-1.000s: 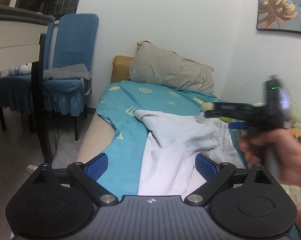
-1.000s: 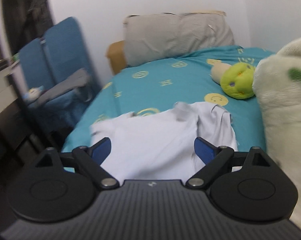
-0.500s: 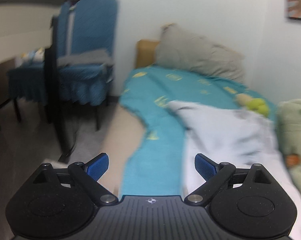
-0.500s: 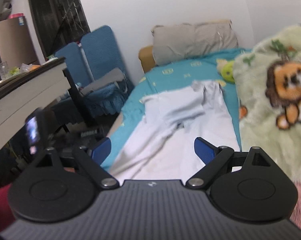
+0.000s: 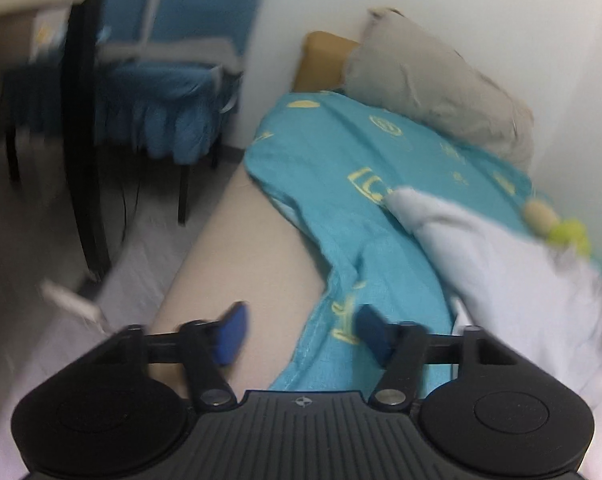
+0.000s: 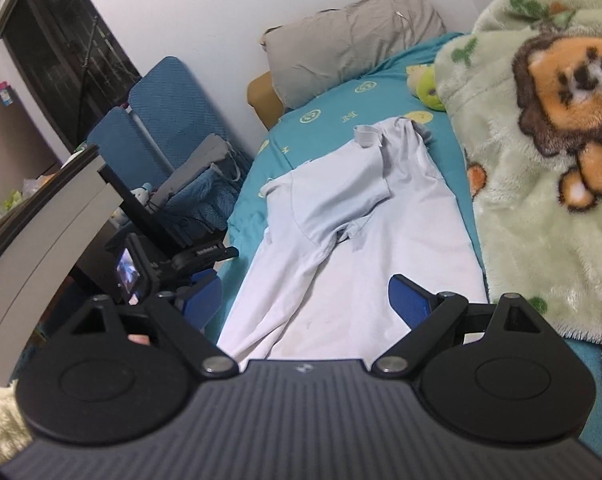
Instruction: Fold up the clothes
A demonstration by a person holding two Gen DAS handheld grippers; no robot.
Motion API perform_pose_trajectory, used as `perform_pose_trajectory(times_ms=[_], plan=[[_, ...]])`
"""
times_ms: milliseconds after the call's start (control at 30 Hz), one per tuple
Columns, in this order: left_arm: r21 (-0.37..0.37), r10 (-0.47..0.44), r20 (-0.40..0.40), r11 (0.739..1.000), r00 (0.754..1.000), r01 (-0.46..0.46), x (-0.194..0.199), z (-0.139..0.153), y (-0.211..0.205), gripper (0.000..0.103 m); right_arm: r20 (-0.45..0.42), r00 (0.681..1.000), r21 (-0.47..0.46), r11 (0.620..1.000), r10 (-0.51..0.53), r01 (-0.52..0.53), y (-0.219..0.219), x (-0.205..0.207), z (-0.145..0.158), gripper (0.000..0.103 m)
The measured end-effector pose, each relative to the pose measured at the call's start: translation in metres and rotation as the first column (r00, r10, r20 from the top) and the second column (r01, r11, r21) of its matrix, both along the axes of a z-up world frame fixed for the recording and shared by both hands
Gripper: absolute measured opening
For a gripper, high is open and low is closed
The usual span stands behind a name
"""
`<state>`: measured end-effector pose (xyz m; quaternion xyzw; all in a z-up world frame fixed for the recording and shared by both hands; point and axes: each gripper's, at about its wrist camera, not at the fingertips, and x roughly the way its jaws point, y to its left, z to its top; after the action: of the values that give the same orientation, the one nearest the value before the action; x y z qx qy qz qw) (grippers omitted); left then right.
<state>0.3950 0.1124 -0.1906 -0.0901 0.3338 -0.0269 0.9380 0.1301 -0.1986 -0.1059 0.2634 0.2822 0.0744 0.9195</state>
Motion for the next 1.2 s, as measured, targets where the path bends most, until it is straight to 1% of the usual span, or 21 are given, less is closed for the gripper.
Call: perform_pose_trajectory(times_ms=[67,100,133,233,333,433,500,533,633,667,700,767,800,833,900,967,1000,1033,1100,1133,1200], plan=[[0.044,-0.036,0.016,0.998,0.999,0.035,-0.002,0.001,-0.005,0.011,-0.014,1.0,0.029,1.0,-0.004,0.004,-0.005,0.002,-0.002,0.091],[0.052,-0.026,0.009,0.998,1.0,0.026,-0.001,0.004,-0.004,0.001,-0.022,1.0,0.045,0.999,-0.003,0.004,-0.007,0.001,-0.003,0.091],[0.059,-0.014,0.001,0.998,1.0,0.013,-0.001,0.007,-0.003,0.001,-0.027,1.0,0.059,0.998,-0.002,0.003,-0.008,0.001,-0.004,0.091],[0.183,0.064,0.032,0.981,0.997,-0.069,-0.002,0.018,0.002,0.0,-0.033,0.999,0.059,0.998,-0.003,0.005,-0.009,-0.003,-0.003,0.091],[0.278,0.174,0.023,0.945,0.984,-0.174,0.006,0.021,0.016,0.001,-0.017,1.0,0.045,0.999,-0.006,0.006,-0.008,-0.007,0.0,0.091],[0.394,0.246,-0.038,0.894,0.968,-0.212,0.019,0.002,0.022,0.0,-0.001,1.0,0.025,1.0,-0.012,0.012,-0.008,-0.009,0.002,0.091],[0.343,0.217,-0.07,0.922,0.974,-0.181,0.018,-0.01,0.029,0.001,0.003,1.0,0.004,1.0,-0.017,0.017,-0.008,-0.006,0.002,0.091],[0.321,0.203,-0.057,0.931,0.978,-0.174,0.014,-0.012,0.03,0.002,0.004,1.0,-0.005,1.0,-0.018,0.018,-0.007,-0.005,0.001,0.091],[0.267,0.139,-0.062,0.957,0.988,-0.118,0.0,-0.01,0.029,0.01,0.0,1.0,-0.027,0.999,-0.021,0.021,-0.006,0.0,-0.003,0.091],[0.254,0.112,-0.063,0.963,0.992,-0.093,-0.007,-0.004,0.027,0.01,-0.002,1.0,-0.029,0.999,-0.019,0.019,-0.006,0.001,-0.004,0.091],[0.242,0.086,-0.064,0.968,0.994,-0.068,-0.015,0.002,0.025,0.013,0.001,1.0,-0.031,0.999,-0.015,0.015,-0.006,0.001,-0.003,0.091],[0.197,0.04,-0.052,0.98,0.998,-0.029,-0.041,0.02,0.026,0.027,0.008,1.0,-0.035,0.999,-0.008,0.008,-0.005,0.0,-0.003,0.091],[0.171,0.023,-0.045,0.985,0.999,-0.015,-0.056,0.031,0.026,0.04,0.017,1.0,-0.039,0.999,-0.005,0.006,-0.004,-0.001,-0.001,0.091],[0.144,0.005,-0.038,0.99,0.999,0.0,-0.072,0.042,0.026,0.048,0.028,1.0,-0.043,0.999,-0.002,0.003,-0.003,-0.003,0.001,0.091],[0.095,-0.017,-0.043,0.995,0.999,0.021,-0.109,0.063,0.024,0.056,0.05,0.999,-0.049,0.999,0.002,0.001,-0.001,-0.009,0.005,0.091],[0.045,-0.039,-0.056,0.998,0.998,0.042,-0.145,0.082,0.023,0.067,0.065,0.998,-0.051,0.999,0.004,-0.001,0.0,-0.015,0.009,0.091],[0.018,-0.051,-0.067,0.998,0.996,0.052,-0.163,0.091,0.023,0.075,0.073,0.997,-0.052,0.999,0.006,-0.002,0.0,-0.019,0.012,0.091],[0.002,-0.06,-0.074,0.998,0.995,0.06,-0.182,0.099,0.021,0.078,0.077,0.997,-0.054,0.999,0.004,0.0,0.001,-0.023,0.014,0.091],[-0.028,-0.079,-0.087,0.997,0.993,0.077,-0.22,0.113,0.018,0.079,0.085,0.996,-0.056,0.998,0.001,0.004,0.001,-0.031,0.019,0.091],[-0.063,-0.075,-0.104,0.996,0.992,0.068,-0.235,0.114,0.02,0.081,0.093,0.996,-0.055,0.998,-0.001,0.006,0.001,-0.035,0.022,0.091],[-0.138,-0.066,-0.14,0.989,0.988,0.047,-0.265,0.113,0.023,0.081,0.109,0.994,-0.053,0.999,-0.006,0.012,0.0,-0.044,0.029,0.091]])
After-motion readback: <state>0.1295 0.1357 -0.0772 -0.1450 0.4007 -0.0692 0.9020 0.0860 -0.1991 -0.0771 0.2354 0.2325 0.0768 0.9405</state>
